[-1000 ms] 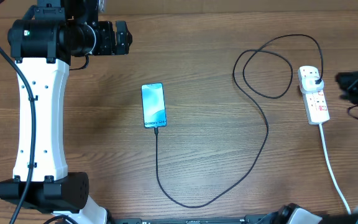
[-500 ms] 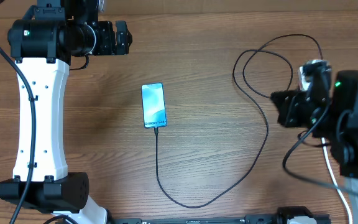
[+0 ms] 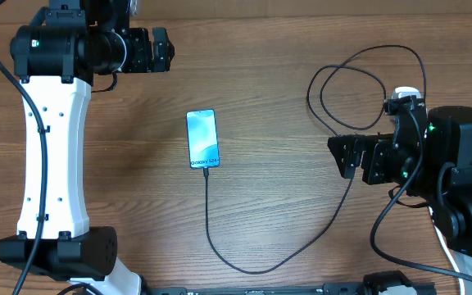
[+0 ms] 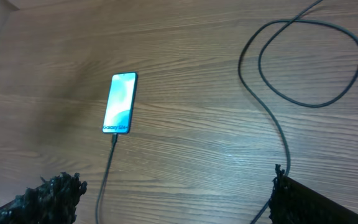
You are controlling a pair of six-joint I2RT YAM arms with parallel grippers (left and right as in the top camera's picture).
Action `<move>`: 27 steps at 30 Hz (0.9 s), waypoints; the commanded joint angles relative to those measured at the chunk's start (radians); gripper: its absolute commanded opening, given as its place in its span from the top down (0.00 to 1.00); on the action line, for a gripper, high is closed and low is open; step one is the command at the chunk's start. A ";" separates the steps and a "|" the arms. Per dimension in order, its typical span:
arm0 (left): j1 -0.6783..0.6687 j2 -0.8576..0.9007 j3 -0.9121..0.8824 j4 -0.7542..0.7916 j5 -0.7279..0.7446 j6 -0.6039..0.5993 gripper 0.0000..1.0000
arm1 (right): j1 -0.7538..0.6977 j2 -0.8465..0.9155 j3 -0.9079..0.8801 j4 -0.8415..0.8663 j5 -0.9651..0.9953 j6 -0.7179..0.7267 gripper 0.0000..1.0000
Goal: Plug charger to phone and switch on socket
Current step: 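Lift the right gripper away from the power strip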
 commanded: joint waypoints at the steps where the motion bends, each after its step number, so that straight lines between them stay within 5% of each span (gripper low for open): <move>1: 0.004 -0.009 0.008 0.001 0.008 0.015 0.01 | 0.006 0.010 0.002 0.005 -0.030 -0.001 0.00; 16: 0.004 -0.009 0.008 0.001 0.008 0.015 0.00 | 0.006 0.027 -0.002 0.042 0.100 0.030 0.00; 27: 0.004 -0.009 0.008 0.001 0.008 0.015 0.01 | -0.068 -0.212 -0.245 0.492 0.161 0.028 0.00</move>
